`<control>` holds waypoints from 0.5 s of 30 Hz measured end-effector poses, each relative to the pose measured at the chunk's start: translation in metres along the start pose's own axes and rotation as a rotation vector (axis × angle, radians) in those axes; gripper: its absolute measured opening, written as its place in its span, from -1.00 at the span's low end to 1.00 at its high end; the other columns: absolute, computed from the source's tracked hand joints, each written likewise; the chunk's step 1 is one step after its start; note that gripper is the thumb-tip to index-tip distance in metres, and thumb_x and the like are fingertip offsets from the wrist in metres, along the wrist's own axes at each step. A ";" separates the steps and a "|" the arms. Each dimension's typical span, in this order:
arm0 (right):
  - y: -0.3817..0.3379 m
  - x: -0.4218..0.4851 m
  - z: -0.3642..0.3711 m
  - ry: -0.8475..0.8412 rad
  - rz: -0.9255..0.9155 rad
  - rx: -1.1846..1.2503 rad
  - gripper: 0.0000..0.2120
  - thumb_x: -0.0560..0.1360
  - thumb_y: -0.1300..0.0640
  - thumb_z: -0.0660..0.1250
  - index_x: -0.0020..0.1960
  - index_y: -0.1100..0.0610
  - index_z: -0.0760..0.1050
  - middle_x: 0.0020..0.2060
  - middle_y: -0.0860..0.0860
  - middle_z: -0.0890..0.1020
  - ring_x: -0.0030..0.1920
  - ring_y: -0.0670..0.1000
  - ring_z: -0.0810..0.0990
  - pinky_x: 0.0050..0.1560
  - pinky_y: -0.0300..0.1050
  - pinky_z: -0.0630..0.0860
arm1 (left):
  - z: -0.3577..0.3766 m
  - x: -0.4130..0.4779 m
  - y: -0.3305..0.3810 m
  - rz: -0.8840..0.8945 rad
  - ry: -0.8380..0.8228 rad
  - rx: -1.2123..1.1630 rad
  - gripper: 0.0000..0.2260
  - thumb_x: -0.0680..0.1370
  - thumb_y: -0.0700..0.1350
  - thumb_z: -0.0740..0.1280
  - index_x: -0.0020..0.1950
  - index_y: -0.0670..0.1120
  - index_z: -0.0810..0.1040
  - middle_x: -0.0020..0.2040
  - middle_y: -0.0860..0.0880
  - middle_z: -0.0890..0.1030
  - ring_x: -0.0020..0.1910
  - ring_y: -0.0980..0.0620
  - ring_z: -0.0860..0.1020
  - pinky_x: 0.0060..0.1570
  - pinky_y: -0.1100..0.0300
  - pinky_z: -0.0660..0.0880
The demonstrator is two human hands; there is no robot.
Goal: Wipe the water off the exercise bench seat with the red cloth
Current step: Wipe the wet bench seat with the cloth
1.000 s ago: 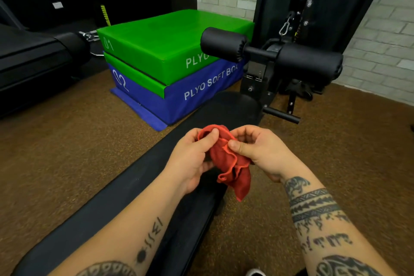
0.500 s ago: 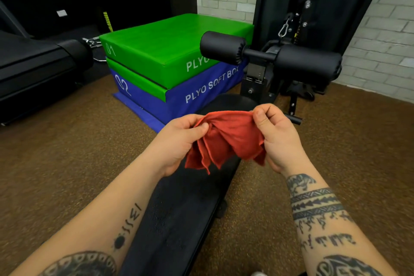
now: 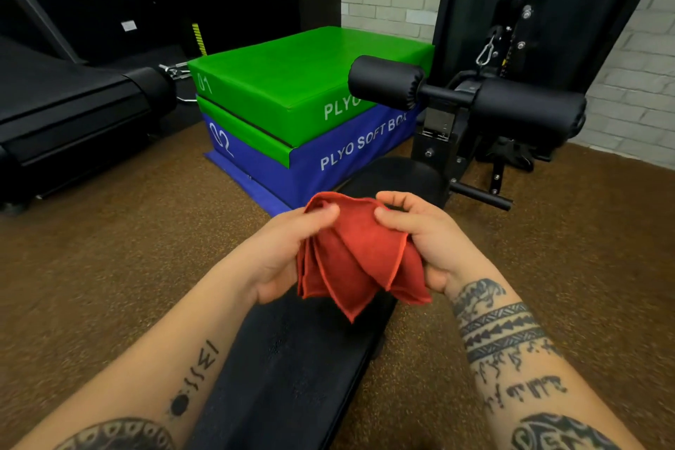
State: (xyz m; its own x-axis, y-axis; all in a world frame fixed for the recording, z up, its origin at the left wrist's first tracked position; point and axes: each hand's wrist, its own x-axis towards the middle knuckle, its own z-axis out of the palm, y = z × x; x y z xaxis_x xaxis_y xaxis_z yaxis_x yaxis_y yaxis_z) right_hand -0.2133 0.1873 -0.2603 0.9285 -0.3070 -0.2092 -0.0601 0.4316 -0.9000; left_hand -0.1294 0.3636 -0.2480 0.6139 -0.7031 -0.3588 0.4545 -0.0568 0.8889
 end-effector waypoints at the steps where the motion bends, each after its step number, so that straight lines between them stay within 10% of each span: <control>1: -0.001 0.001 0.001 -0.005 0.018 0.095 -0.64 0.44 0.15 0.41 0.21 0.18 0.50 -0.01 0.16 0.64 -0.11 0.02 0.67 -0.09 -0.07 0.66 | 0.000 -0.002 -0.002 0.011 -0.043 -0.014 -0.65 0.52 -0.10 0.39 0.27 -0.20 0.57 0.14 -0.23 0.67 0.06 -0.14 0.68 0.05 -0.03 0.62; 6: -0.006 -0.010 0.003 -0.258 -0.079 0.243 -0.52 0.55 0.03 0.21 0.41 0.23 0.40 0.28 0.19 0.60 0.26 0.14 0.60 0.22 0.07 0.57 | 0.003 0.009 -0.020 0.200 0.041 -0.208 -0.63 0.52 -0.32 0.32 0.32 -0.14 0.51 0.13 -0.19 0.65 0.04 -0.10 0.65 0.08 -0.01 0.62; 15: -0.012 -0.011 0.004 -0.074 -0.180 0.293 -0.77 0.43 0.24 0.32 0.08 0.18 0.58 -0.08 0.15 0.73 -0.07 0.06 0.73 -0.04 -0.03 0.66 | 0.007 0.012 -0.014 0.246 0.023 -0.244 -0.50 0.47 -0.50 0.16 0.32 -0.11 0.51 0.14 -0.17 0.64 0.16 -0.15 0.59 0.28 -0.15 0.48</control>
State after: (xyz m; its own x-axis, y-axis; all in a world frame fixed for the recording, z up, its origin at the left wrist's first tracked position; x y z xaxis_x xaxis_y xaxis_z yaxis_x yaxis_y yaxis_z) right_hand -0.2212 0.1893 -0.2457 0.9392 -0.3427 -0.0198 0.2043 0.6044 -0.7700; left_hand -0.1330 0.3509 -0.2627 0.7373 -0.6586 -0.1504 0.4300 0.2857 0.8564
